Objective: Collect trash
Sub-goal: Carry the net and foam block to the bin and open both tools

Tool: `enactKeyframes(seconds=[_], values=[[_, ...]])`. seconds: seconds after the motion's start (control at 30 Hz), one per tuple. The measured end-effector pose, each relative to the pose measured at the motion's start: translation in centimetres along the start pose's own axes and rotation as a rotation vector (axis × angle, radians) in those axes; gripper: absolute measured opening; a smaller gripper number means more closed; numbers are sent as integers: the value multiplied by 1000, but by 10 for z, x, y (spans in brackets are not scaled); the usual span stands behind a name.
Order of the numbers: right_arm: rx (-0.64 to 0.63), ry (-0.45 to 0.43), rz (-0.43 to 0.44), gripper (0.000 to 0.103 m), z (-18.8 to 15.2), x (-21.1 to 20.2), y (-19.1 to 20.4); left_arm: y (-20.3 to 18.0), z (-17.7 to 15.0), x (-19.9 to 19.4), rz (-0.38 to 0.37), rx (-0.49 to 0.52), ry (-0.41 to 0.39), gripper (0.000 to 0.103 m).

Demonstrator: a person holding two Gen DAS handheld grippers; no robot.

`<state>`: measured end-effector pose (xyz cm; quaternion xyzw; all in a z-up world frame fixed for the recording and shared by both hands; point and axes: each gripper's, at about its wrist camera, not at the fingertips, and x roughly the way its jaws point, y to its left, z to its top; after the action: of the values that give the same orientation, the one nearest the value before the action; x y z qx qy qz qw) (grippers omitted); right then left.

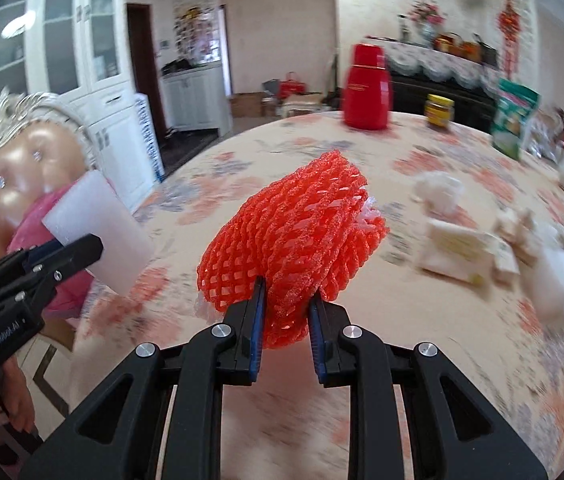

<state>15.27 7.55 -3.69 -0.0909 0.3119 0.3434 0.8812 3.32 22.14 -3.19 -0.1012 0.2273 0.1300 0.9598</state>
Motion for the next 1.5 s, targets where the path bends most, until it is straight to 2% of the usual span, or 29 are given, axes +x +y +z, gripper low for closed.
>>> enactKeyframes(seconds=[0.43, 0.67, 0.9, 0.93, 0.97, 1.03, 1.07, 1.1, 1.2, 1.33, 1.4, 1.5], values=[[-224, -44, 258, 22, 45, 30, 146, 146, 6, -56, 288, -152, -45, 32], [-301, -72, 330, 22, 67, 50, 203, 215, 9, -46, 338, -235, -15, 33], [-312, -16, 359, 25, 75, 86, 227, 246, 10, -33, 386, -235, 2, 34], [-308, -11, 369, 28, 75, 89, 228, 249, 10, -30, 399, -236, 9, 42], [-312, 1, 377, 37, 75, 93, 230, 252, 10, -30, 414, -240, 7, 47], [-328, 16, 393, 59, 72, 98, 235, 257, 8, -34, 439, -259, -11, 66], [-334, 13, 399, 69, 70, 98, 235, 259, 6, -38, 447, -270, -22, 70], [-334, 6, 398, 69, 68, 98, 234, 261, 6, -41, 457, -280, -32, 78], [-316, 14, 401, 69, 66, 97, 227, 256, 4, -49, 486, -301, -44, 83], [-293, 1, 386, 69, 62, 82, 202, 248, 0, -57, 487, -327, -55, 98], [-270, 2, 367, 70, 59, 73, 183, 225, -6, -60, 478, -317, -64, 98], [-234, -7, 324, 74, 55, 58, 150, 189, -4, -57, 421, -257, -62, 98]])
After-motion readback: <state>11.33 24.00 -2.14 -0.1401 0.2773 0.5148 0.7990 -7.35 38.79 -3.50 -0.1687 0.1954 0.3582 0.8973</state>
